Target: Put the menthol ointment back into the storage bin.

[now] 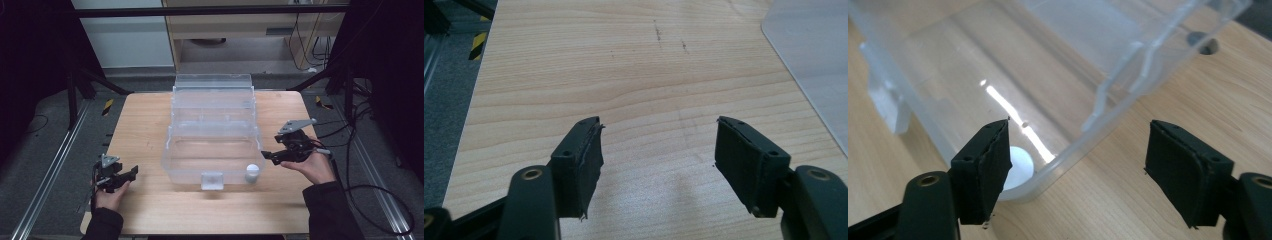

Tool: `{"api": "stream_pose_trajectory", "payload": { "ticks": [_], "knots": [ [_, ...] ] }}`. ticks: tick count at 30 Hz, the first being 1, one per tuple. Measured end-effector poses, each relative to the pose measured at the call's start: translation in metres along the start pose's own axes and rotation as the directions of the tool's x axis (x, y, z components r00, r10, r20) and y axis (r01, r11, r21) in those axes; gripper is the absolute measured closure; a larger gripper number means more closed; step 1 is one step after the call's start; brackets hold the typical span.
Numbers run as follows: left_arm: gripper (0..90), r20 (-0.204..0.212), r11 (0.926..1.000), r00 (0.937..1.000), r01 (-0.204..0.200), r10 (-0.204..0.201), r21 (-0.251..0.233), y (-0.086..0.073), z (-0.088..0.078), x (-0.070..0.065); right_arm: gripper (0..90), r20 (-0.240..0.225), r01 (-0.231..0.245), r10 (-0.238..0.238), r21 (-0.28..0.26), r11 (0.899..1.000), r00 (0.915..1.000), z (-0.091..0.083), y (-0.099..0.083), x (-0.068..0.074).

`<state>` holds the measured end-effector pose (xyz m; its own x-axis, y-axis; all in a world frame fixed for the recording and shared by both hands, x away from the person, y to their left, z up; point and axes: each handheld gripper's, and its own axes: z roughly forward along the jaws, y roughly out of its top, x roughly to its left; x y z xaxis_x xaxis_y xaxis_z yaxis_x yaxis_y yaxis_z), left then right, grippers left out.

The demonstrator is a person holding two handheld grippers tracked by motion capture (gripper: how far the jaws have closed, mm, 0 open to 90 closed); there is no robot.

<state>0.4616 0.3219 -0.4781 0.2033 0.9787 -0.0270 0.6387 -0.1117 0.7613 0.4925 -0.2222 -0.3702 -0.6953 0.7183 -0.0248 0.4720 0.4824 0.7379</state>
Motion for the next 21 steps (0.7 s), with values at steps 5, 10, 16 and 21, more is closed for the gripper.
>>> {"api": "stream_pose_trajectory", "payload": {
  "ticks": [5, 10, 16, 21],
  "knots": [
    [40.6, 0.012, 1.0, 0.9999, 0.006, -0.006, 0.002, 0.0, 0.0, 0.0, 24.0, 0.081, -0.08, 0.087, -0.083, 0.993, 0.9929, -0.006, -0.025, -0.011],
    [45.4, 0.02, 1.0, 0.9998, 0.007, -0.008, 0.006, 0.0, 0.0, 0.001, 22.0, 0.119, -0.133, 0.151, -0.146, 0.98, 0.9814, -0.005, -0.048, -0.019],
    [49.8, 0.023, 0.9999, 0.9996, 0.014, -0.014, 0.005, -0.001, 0.0, 0.002, 19.3, 0.159, -0.187, 0.209, -0.143, 0.972, 0.9649, 0.006, -0.079, -0.032],
    [46.4, 0.005, 0.9999, 0.9999, 0.011, -0.011, 0.012, -0.004, 0.003, 0.0, 19.1, 0.182, -0.22, 0.236, -0.103, 0.97, 0.9546, 0.016, -0.1, -0.04]
  ]
}}
